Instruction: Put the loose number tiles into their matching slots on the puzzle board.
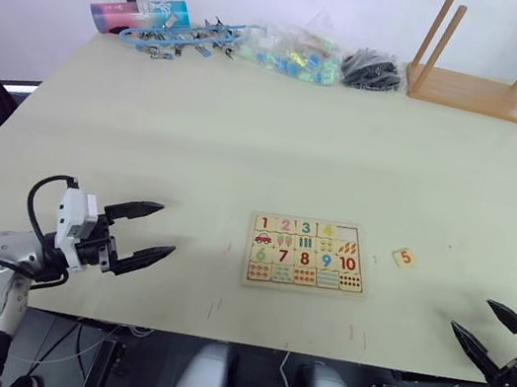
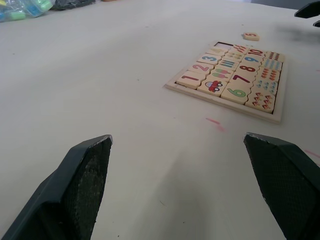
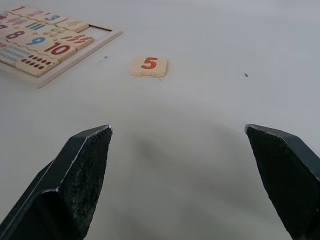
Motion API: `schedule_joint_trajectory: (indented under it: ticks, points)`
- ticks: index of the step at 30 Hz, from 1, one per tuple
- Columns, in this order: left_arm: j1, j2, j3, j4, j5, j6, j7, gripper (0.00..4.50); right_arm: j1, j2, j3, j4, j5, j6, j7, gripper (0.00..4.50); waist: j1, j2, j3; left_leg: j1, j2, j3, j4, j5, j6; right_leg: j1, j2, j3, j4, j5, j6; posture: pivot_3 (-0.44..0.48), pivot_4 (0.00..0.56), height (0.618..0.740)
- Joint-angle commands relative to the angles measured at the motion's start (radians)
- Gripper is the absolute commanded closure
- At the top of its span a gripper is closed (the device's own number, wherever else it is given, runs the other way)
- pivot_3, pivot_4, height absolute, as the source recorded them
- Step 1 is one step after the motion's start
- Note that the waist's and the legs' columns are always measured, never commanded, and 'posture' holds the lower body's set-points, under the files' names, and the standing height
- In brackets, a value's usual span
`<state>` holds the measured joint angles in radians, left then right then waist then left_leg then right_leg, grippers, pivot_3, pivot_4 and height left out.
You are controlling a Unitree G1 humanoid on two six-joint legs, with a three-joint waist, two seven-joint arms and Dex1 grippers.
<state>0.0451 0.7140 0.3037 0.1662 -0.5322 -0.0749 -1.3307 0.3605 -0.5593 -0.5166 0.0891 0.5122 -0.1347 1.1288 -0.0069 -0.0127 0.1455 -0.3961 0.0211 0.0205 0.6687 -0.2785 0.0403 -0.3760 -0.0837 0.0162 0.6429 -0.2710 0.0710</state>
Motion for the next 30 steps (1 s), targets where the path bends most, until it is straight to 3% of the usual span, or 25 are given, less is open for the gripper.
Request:
schedule_joint_trajectory:
  ticks: [1, 8, 19, 23, 30]
  points:
    - [-0.016, 0.000, -0.001, -0.003, 0.003, -0.020, -0.009, 0.00, -0.006, -0.020, -0.002, -0.016, 0.006, -0.011, -0.001, 0.03, 0.000, 0.000, 0.000, 0.000, 0.000, 0.000, 0.000, 0.000, 0.000, 0.000, 0.000, 0.000, 0.000, 0.000, 0.000, 0.000, 0.150, 0.740]
    - [-0.069, -0.001, -0.030, 0.003, 0.012, -0.014, -0.022, 0.00, -0.015, -0.007, 0.030, -0.077, 0.011, 0.009, -0.039, 0.03, 0.000, 0.000, 0.000, 0.000, -0.001, 0.000, 0.000, 0.000, 0.000, 0.000, 0.000, -0.001, 0.000, 0.000, 0.000, 0.000, 0.150, 0.740]
    - [-0.196, 0.001, -0.110, 0.053, 0.025, -0.025, -0.125, 0.00, -0.076, 0.029, 0.143, -0.287, -0.050, 0.194, -0.314, 0.03, 0.003, 0.001, 0.000, 0.000, -0.001, 0.000, 0.000, 0.000, 0.000, 0.000, 0.005, -0.002, 0.000, 0.000, 0.000, 0.000, 0.150, 0.740]
    - [-0.261, 0.012, -0.148, 0.064, 0.019, -0.029, -0.219, 0.00, -0.137, 0.060, 0.242, -0.397, -0.113, 0.340, -0.479, 0.03, 0.001, 0.000, 0.000, -0.001, -0.002, 0.000, 0.001, 0.000, 0.000, 0.000, 0.007, -0.001, 0.001, 0.000, 0.001, 0.000, 0.150, 0.740]
    - [-0.313, 0.012, -0.187, 0.045, 0.007, -0.017, -0.282, 0.00, -0.197, 0.084, 0.332, -0.480, -0.173, 0.555, -0.645, 0.03, 0.001, 0.000, 0.000, -0.001, -0.002, 0.000, 0.001, 0.000, 0.000, -0.001, 0.009, 0.000, 0.001, 0.000, 0.001, 0.000, 0.150, 0.740]
